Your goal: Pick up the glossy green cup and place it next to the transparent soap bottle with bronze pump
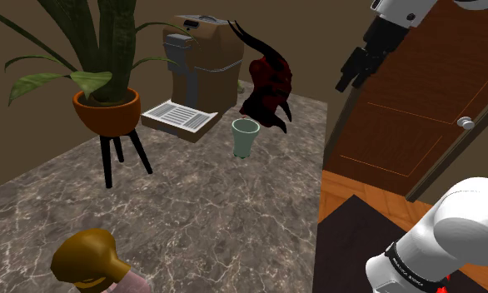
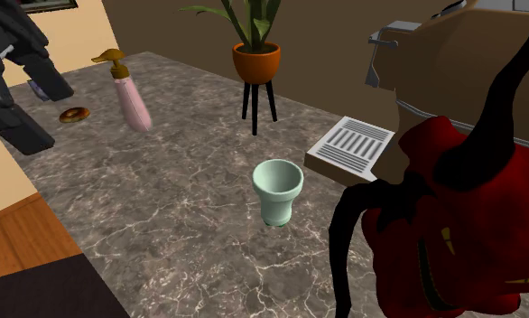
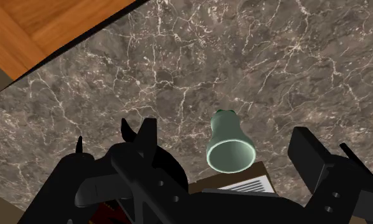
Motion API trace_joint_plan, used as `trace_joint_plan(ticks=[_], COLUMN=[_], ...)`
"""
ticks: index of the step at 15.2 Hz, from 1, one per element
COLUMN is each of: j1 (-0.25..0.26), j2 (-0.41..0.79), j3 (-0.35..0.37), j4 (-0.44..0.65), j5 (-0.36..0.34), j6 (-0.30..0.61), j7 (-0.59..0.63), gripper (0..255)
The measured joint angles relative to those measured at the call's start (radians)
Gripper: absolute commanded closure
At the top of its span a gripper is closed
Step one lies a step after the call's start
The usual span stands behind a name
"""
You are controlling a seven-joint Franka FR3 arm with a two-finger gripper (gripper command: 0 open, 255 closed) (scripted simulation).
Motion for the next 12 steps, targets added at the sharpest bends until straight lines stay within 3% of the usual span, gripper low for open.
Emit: trace_joint_plan(ticks=[4, 12], j1=[-0.001, -0.003], j2=[0.048, 0.261], j3=[0.006, 0.03], j4=[-0.018, -0.052], j5=[0.007, 0.029], j6=[0.067, 0.324], j7=[0.007, 0.035], gripper=[0, 0])
